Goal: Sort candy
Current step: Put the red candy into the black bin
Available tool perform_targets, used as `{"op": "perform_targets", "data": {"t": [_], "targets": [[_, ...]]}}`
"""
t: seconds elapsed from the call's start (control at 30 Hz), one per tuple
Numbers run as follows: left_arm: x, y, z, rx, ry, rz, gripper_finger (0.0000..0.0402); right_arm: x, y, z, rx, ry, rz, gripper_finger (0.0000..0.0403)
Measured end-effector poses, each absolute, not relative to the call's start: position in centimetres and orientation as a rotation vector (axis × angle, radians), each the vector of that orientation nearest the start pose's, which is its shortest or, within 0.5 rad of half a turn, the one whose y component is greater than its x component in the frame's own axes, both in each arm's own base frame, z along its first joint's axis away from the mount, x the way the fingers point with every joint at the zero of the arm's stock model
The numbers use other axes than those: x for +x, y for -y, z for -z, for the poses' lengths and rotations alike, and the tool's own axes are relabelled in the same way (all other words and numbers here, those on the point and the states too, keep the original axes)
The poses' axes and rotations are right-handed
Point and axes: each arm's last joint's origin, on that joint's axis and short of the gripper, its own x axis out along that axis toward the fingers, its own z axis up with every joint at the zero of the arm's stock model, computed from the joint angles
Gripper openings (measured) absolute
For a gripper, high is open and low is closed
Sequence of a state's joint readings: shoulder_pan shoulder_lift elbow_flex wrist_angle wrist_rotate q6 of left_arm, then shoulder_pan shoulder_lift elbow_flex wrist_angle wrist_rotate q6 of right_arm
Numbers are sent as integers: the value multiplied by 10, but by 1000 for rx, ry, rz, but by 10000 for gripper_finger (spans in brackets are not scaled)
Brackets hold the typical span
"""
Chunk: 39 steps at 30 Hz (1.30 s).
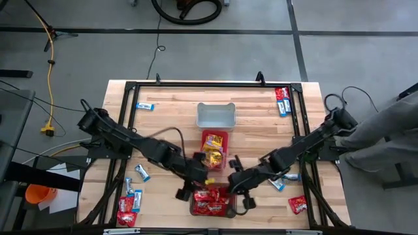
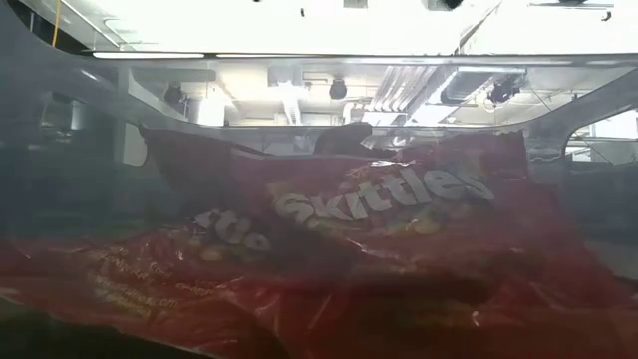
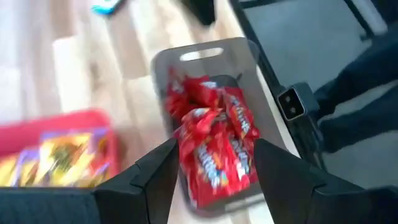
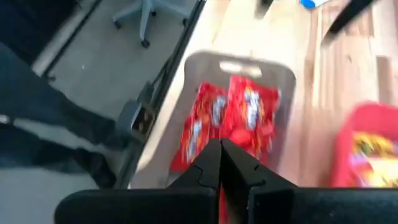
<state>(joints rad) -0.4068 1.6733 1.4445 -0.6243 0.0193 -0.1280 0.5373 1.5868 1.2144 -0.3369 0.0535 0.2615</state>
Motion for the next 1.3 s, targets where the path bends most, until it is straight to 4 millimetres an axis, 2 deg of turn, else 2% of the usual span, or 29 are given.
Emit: {"op": "perform_targets", "data": {"t": [0.1, 0.2, 0.3, 0.4, 0.53, 0.67, 0.83, 0.97, 1.13, 1.3], "targets": [[318, 126, -313, -44, -861, 236, 193, 276, -168, -280, 9, -847, -330, 0], [303, 113, -318, -110, -758, 59, 193, 252, -161, -283, -1, -972, -274, 0], [288, 108, -312, -194, -602, -49, 193, 229, -161, -273, 44, -1053, -252, 0], [275, 107, -298, -274, -501, -67, 193, 202, -168, -263, 194, -1136, -288, 0], [264, 105, -282, -316, -473, -82, 193, 167, -182, -257, 382, -1267, -307, 0], [262, 102, -277, -303, -483, -100, 193, 145, -196, -259, 509, -1413, -338, 0], [263, 102, -278, -201, -465, -111, 193, 134, -205, -259, 573, -1529, -366, 0], [263, 100, -278, -78, -462, -113, 193, 137, -206, -244, 542, -1600, -233, 21], [264, 95, -279, 1, -452, -173, 193, 142, -215, -217, 468, -1706, -132, 104], [266, 88, -279, -5, -452, -194, 193, 137, -230, -187, 314, -1853, -139, 201]]}}
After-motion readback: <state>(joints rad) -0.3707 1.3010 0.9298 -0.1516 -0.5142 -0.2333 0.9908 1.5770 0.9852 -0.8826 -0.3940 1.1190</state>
